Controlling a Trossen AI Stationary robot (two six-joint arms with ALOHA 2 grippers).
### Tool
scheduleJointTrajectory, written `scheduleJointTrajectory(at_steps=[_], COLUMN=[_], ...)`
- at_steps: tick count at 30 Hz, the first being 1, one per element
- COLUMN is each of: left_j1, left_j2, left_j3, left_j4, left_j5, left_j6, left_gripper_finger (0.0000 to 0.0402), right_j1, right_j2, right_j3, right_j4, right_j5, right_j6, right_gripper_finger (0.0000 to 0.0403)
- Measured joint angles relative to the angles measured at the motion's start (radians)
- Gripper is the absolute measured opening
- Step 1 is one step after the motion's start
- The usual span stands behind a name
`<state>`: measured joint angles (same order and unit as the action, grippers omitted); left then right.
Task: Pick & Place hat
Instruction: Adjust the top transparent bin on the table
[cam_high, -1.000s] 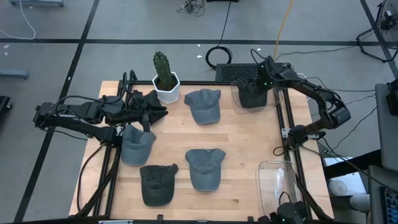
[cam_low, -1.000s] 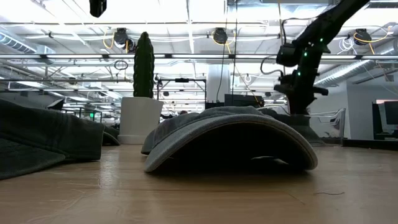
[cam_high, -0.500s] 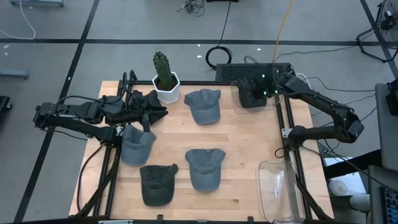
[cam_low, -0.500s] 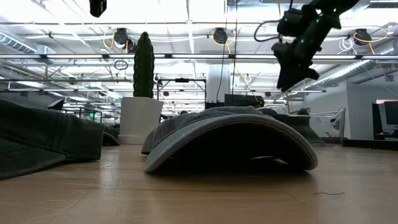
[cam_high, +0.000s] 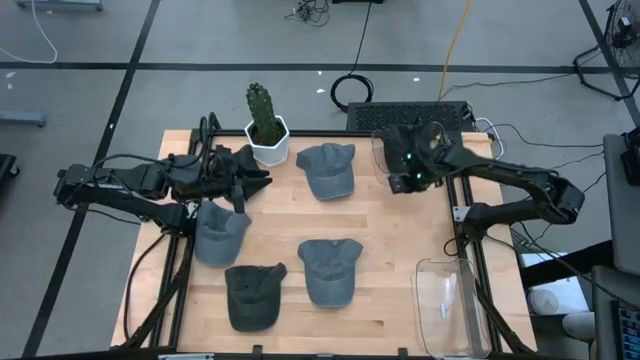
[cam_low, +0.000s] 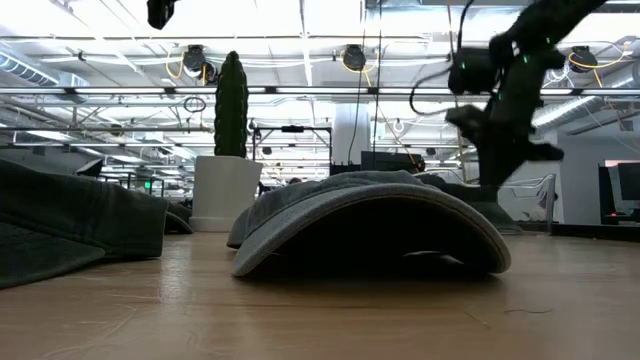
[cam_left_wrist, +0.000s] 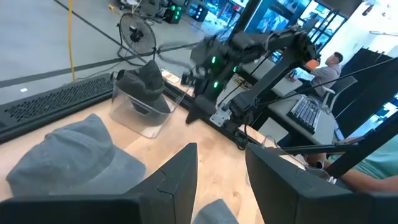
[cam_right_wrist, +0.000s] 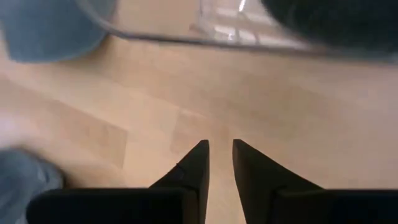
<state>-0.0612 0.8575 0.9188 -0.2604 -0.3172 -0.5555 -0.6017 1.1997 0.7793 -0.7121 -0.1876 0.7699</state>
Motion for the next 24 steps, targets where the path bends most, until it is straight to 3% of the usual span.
scheduleJointTrajectory(at_steps=[7,13,24], left_j1=[0.0,0.0,0.0], left_j2=[0.014,0.014,0.014], left_j3=[0.0,0.0,0.0], left_j4=[0.0,0.001,0.002], left_j5=[0.006,0.018,0.019], left_j6=[-0.023,-0.05,-0.052], left_gripper_finger=[0.0147,0.0147,0.0147], right_j1=[-0.001,-0.029,-0.126], right_j2=[0.008,0.009,0.009], right_j3=[-0.13,-0.132,-0.133], right_j4=[0.32,0.32,0.457], right_j5=[0.085,0.208,0.189], right_j6=[0.161,0.158,0.158], right_gripper_finger=[0.0037,0.0019,0.0013])
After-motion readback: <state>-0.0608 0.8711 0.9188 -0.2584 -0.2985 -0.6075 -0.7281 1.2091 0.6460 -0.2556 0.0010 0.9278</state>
